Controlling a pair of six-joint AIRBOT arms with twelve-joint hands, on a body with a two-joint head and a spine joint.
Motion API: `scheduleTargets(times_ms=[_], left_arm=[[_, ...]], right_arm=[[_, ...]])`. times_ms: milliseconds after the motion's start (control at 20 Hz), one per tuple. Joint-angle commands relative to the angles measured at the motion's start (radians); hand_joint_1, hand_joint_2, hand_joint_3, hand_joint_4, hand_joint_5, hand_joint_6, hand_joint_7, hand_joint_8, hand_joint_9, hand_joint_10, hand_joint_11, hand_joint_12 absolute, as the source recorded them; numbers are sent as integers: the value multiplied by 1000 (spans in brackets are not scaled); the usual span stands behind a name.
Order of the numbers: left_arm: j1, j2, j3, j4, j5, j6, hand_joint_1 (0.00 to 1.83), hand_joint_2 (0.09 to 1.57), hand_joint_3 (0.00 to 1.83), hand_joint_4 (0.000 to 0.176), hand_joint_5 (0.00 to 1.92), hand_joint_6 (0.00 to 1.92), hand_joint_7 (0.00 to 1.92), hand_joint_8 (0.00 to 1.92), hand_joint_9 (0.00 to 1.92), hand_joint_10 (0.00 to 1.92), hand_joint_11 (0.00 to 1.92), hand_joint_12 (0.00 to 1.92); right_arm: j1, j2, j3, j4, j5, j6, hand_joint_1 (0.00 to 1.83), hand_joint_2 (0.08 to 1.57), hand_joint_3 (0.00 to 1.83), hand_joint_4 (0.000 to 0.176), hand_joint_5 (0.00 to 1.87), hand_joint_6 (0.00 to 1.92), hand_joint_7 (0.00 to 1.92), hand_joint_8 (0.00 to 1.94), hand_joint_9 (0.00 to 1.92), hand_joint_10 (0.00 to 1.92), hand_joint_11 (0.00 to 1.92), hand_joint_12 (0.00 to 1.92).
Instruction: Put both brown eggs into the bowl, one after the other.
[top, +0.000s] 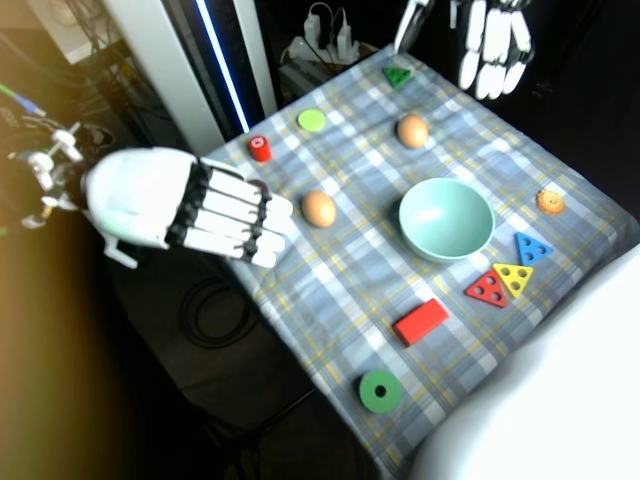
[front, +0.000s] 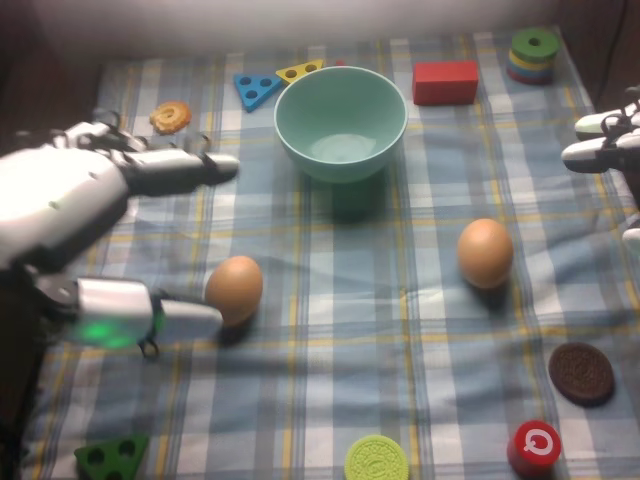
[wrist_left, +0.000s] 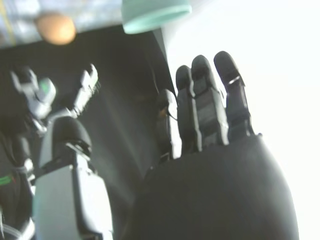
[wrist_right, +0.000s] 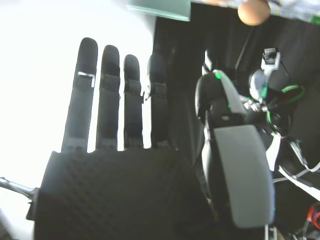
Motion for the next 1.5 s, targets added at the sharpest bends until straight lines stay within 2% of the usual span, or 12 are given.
scheduleTargets(times_ms=[0,250,350,500,800,900,1100,1150,1200,1250,1400,1450], left_arm=[[-20,-8,2,9,-75,22,772,843,0,176,333,3,480,5,449,4,0,755],[-72,-71,62,-19,48,82,797,870,3,176,353,0,562,6,532,8,6,764],[-84,-88,79,-29,77,98,828,885,0,176,356,8,569,6,526,4,0,672],[-92,-105,96,-50,98,104,905,906,1,176,374,0,626,0,572,2,0,801],[-109,-135,117,-56,128,112,1036,944,2,176,471,3,661,3,611,3,15,837],[-116,-147,122,-56,137,112,1033,976,5,176,515,0,714,2,641,2,7,840],[-123,-154,130,-55,155,112,875,1053,10,176,555,3,739,1,633,1,0,761],[-124,-159,132,-55,162,112,837,1075,6,163,617,8,756,2,640,2,0,763],[-124,-163,135,-55,166,112,902,1069,0,137,697,19,752,0,618,0,0,711],[-124,-165,137,-56,168,112,990,1031,1,115,805,3,791,0,647,2,22,821],[-125,-169,141,-56,177,112,1029,1041,5,89,819,4,791,3,642,5,17,909],[-126,-169,142,-56,179,112,1006,1041,4,87,832,8,799,5,650,8,3,902]], right_arm=[[10,10,0,27,127,4,578,1320,5,0,610,0,541,1,549,0,414,469],[10,10,-4,21,128,11,635,1328,1,0,645,6,582,8,580,5,443,468],[10,10,-6,16,128,11,634,1331,2,0,650,7,594,11,590,8,442,463],[8,8,-6,15,128,11,586,1336,3,0,647,2,627,16,618,14,467,466],[5,6,-6,15,127,12,591,1348,3,0,634,0,654,9,643,11,473,458],[4,6,-5,16,126,12,585,1348,1,0,622,1,657,1,650,0,496,402],[4,6,-5,16,126,13,592,1350,1,0,618,2,665,5,655,5,504,394],[3,6,-5,16,126,13,609,1351,0,0,614,1,662,3,654,4,504,391],[3,6,-5,16,126,13,610,1351,0,0,614,1,661,2,657,5,508,391],[2,6,-5,17,126,13,600,1357,2,0,610,0,656,0,652,2,508,387],[0,6,-4,18,125,14,642,1354,0,0,619,2,669,3,661,3,513,387],[0,6,-3,18,124,14,651,1356,0,0,619,2,669,3,659,2,509,386]])
